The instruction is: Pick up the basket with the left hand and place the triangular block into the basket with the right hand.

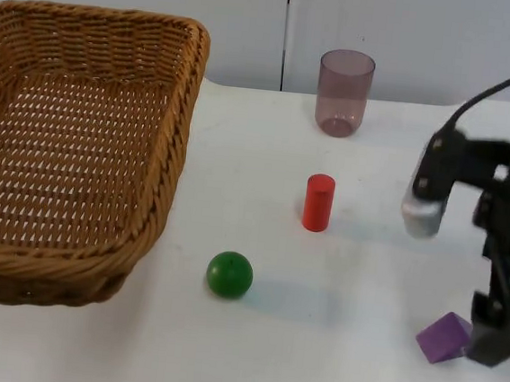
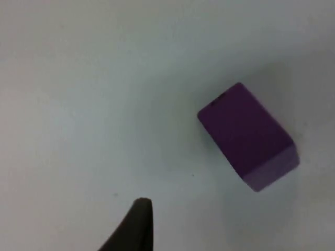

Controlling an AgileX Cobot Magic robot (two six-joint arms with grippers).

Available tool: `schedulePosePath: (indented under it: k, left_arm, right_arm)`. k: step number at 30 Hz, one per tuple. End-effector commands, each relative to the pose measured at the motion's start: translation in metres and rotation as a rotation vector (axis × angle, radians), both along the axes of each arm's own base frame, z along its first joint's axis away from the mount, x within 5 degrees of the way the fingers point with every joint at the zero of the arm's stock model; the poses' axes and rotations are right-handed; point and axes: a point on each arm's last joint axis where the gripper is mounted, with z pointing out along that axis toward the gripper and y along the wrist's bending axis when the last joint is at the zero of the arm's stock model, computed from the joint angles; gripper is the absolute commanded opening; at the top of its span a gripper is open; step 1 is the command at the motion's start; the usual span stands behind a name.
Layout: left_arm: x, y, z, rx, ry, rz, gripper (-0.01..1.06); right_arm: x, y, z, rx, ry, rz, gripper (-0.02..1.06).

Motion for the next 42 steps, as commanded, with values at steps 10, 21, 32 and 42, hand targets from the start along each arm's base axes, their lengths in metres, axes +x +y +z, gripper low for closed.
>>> schedulePosePath:
  k: [10,21,32,42]
  left_arm:
    - [0.001,0.0,0.004,-0.02,-0.021,0.022,0.0]
    - [0.0,0.0,0.003,-0.015,-0.018,0.017,0.0]
    - [0.0,0.0,0.003,-0.011,-0.015,0.01,0.0]
    - [0.0,0.0,0.003,-0.011,-0.015,0.01,0.0]
  right_arm:
    - [0.016,0.007,-0.04,-0.062,0.011,0.217,0.92]
    - [0.015,0.011,-0.043,-0.074,0.002,0.425,0.83]
    - [0.015,0.01,-0.05,-0.085,0.026,0.475,0.8]
    - [0.013,0.012,-0.049,-0.064,0.035,0.448,0.18]
